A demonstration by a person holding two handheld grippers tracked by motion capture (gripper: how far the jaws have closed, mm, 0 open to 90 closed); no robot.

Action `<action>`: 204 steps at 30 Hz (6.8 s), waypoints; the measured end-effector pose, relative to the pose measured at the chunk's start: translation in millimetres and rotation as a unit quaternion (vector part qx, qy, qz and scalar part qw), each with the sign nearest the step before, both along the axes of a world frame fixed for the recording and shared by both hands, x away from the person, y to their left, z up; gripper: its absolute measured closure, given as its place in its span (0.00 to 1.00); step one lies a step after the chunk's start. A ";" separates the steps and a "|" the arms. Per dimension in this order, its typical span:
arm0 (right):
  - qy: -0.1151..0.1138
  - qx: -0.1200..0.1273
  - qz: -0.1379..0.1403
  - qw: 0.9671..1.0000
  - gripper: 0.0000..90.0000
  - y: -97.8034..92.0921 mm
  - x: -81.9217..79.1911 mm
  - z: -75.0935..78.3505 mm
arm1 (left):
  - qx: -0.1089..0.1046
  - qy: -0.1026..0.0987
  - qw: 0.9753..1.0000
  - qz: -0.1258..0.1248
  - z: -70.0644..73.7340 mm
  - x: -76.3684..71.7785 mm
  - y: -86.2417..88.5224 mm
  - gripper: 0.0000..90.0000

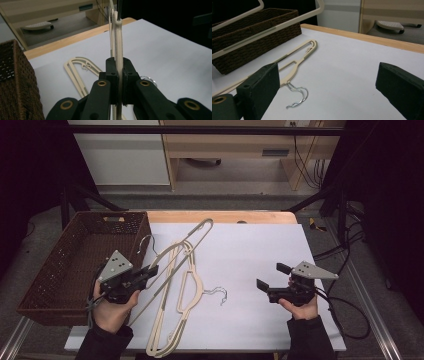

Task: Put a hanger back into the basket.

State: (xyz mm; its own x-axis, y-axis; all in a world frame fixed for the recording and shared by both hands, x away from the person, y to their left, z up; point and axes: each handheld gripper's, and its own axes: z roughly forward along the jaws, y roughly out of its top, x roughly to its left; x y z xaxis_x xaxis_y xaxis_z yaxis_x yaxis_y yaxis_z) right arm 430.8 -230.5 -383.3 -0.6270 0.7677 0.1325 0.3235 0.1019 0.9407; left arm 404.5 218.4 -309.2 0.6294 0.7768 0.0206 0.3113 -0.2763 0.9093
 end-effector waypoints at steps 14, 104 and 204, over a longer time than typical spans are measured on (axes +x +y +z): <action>-0.007 -0.001 -0.018 1.000 0.03 -5.5 -3.9 0.6 | 0.011 -0.021 0.999 -0.030 59.6 10.5 33.6 0.95; 0.005 -0.011 -0.001 1.000 0.04 2.3 1.3 -8.0 | 0.152 0.150 0.976 0.048 -71.4 85.5 159.6 0.83; 0.074 -0.135 0.170 0.973 0.58 149.6 56.7 -79.2 | -0.048 -0.002 0.996 -0.075 -86.7 -1.7 12.6 0.06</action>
State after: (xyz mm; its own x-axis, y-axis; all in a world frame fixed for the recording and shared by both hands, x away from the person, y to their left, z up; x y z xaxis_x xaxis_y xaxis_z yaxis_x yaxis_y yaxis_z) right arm 487.5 -80.9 -462.5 -0.8405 0.5381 0.0634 0.3582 0.4641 0.8101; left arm 402.8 231.0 -395.9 0.7381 0.6730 -0.0468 0.2698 -0.2308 0.9348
